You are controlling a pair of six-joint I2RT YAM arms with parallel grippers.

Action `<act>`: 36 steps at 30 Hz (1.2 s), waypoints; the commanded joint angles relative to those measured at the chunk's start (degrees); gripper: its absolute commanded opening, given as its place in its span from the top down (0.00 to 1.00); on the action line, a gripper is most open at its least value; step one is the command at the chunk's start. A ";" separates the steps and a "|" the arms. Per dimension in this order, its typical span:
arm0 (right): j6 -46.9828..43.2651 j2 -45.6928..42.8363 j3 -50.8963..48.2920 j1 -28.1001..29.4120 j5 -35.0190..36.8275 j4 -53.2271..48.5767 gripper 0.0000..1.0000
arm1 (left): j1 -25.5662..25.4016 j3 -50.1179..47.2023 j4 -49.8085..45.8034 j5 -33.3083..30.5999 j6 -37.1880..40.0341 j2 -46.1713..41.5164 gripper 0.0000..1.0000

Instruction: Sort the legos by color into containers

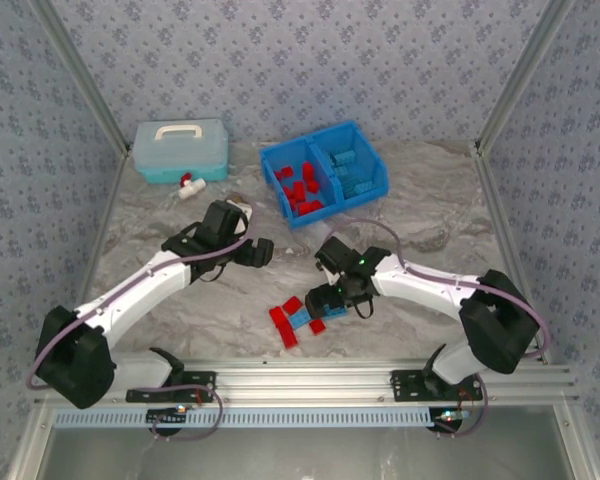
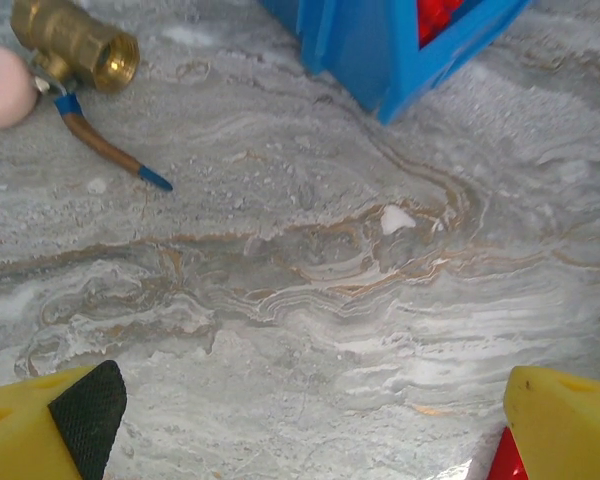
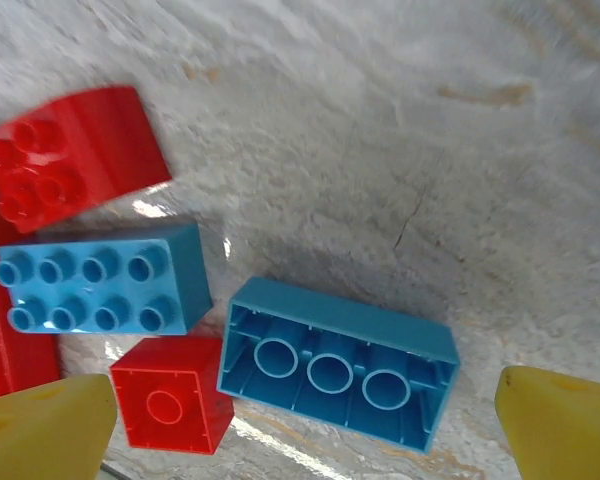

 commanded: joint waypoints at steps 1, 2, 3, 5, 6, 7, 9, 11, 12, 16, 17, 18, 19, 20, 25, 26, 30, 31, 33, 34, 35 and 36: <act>2.49 1.36 -1.36 0.63 -0.03 0.78 0.00 | 0.06 0.28 2.30 1.68 0.91 -2.09 0.01; 2.57 1.71 -1.67 0.80 0.28 0.74 0.00 | 0.08 -0.08 2.76 2.16 0.77 -2.28 0.01; 2.78 2.10 -1.69 0.82 0.79 0.78 0.00 | -0.02 -0.20 3.07 2.31 0.64 -2.38 0.01; 2.97 3.03 -1.70 0.86 1.77 0.75 0.01 | -0.02 -0.30 3.20 2.41 0.50 -2.53 0.01; 3.06 3.45 -1.69 0.84 2.46 2.05 0.02 | -0.03 -0.45 3.18 2.41 0.44 -2.61 0.01; 3.15 3.70 -1.69 0.86 2.71 2.55 0.05 | -0.02 -0.48 3.22 2.40 0.37 -2.71 0.01; 3.19 4.23 -1.68 0.82 3.16 3.65 0.13 | -0.03 -0.74 3.42 2.33 0.16 -2.95 0.01; 3.46 4.95 -1.38 0.85 3.34 4.25 0.21 | -0.03 -0.93 3.62 2.41 -0.19 -2.87 0.01; 3.71 5.48 -1.26 0.90 3.55 4.44 0.26 | 0.00 -1.07 3.69 2.41 -0.35 -2.86 0.01; 4.35 6.42 -1.21 0.94 4.85 4.05 0.38 | 0.02 -1.21 3.95 2.50 -0.37 -2.57 0.01; 4.46 6.11 -1.27 0.93 5.51 3.78 0.41 | -0.03 -1.19 3.91 2.50 -0.38 -2.55 0.01; 4.61 5.61 -1.34 0.97 6.12 3.58 0.43 | -0.02 -1.27 3.95 2.51 -0.37 -2.49 0.01; 4.68 4.88 -1.28 0.95 6.71 3.20 0.44 | -0.03 -1.27 3.93 2.50 -0.38 -2.47 0.01; 4.89 3.72 -1.04 0.87 7.47 2.72 0.46 | -0.03 -1.27 4.03 2.50 -0.46 -2.51 0.01; 5.98 -4.73 2.33 -2.27 12.38 -1.09 0.46 | -0.14 -1.05 4.40 3.35 -0.63 -3.12 0.01; 5.15 -6.35 3.47 -3.98 13.31 -0.96 0.46 | -0.32 -0.56 4.28 3.69 -0.64 -3.35 0.01; 0.39 -8.02 8.83 -14.15 13.29 5.35 0.44 | -1.79 0.86 5.29 4.08 -0.13 -4.02 0.01; -0.31 -7.06 10.63 -16.70 12.30 6.99 0.45 | -2.23 1.19 5.48 4.08 0.10 -3.96 0.01; -1.91 -3.22 15.49 -21.22 11.57 10.26 0.44 | -3.19 1.92 5.47 3.95 0.63 -3.79 0.01; -2.42 -0.98 19.12 -22.55 11.78 11.13 0.44 | -3.52 2.17 5.32 3.94 0.76 -3.70 0.01; -2.96 1.91 22.34 -24.08 11.80 12.03 0.43 | -3.96 2.28 4.97 3.68 0.77 -3.69 0.01; -3.17 4.77 25.32 -25.46 11.92 12.58 0.44 | -4.46 2.40 4.64 3.28 0.53 -3.86 0.01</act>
